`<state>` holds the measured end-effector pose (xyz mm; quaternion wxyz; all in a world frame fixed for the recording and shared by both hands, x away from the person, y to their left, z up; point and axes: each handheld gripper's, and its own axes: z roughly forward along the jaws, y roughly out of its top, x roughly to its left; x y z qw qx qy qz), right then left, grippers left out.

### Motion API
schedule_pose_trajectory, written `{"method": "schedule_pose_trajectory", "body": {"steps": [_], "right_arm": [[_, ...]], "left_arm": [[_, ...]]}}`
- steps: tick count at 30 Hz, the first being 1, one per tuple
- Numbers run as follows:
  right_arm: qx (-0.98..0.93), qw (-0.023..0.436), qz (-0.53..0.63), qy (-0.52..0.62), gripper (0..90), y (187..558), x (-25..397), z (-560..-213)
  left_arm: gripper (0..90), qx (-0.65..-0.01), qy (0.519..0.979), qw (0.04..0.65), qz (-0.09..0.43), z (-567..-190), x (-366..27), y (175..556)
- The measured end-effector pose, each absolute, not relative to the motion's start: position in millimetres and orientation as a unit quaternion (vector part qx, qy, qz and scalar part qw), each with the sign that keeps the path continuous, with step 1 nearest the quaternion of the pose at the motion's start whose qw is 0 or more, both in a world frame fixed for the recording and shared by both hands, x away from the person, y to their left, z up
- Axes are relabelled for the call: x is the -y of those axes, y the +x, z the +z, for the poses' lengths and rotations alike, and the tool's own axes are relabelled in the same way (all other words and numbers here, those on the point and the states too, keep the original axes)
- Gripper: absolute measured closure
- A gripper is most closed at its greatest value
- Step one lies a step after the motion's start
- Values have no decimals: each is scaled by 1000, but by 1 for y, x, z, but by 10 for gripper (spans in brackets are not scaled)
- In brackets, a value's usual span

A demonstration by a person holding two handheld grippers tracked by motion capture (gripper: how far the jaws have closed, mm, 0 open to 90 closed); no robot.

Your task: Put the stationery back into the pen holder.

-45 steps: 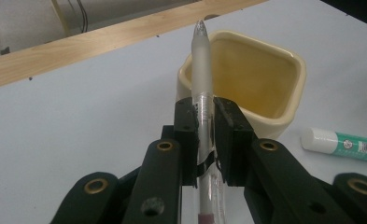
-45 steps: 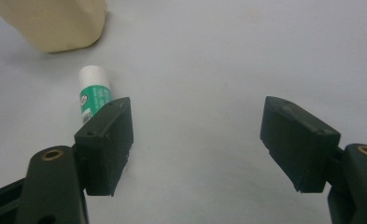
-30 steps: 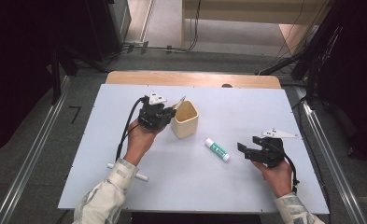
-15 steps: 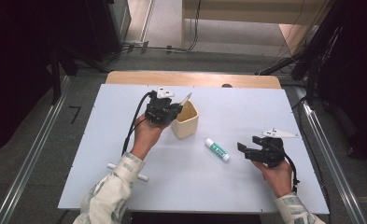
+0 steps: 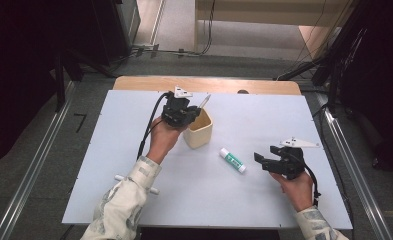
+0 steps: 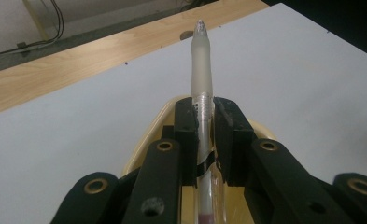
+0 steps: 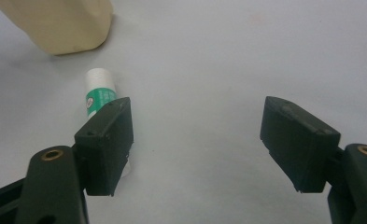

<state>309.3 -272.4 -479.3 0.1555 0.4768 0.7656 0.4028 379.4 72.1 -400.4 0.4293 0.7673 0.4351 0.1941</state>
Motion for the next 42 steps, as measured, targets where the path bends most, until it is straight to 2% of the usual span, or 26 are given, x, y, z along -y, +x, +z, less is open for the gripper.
{"method": "schedule_pose_trajectory", "body": {"steps": [19,42], "right_arm": [[-766,154,402,476,240,309,273,-480],[-769,149,400,476,240,310,272,-481]], "left_arm": [[806,-437,764,434,192,-405,-52,395],[805,-443,753,444,197,-419,-55,395]]}}
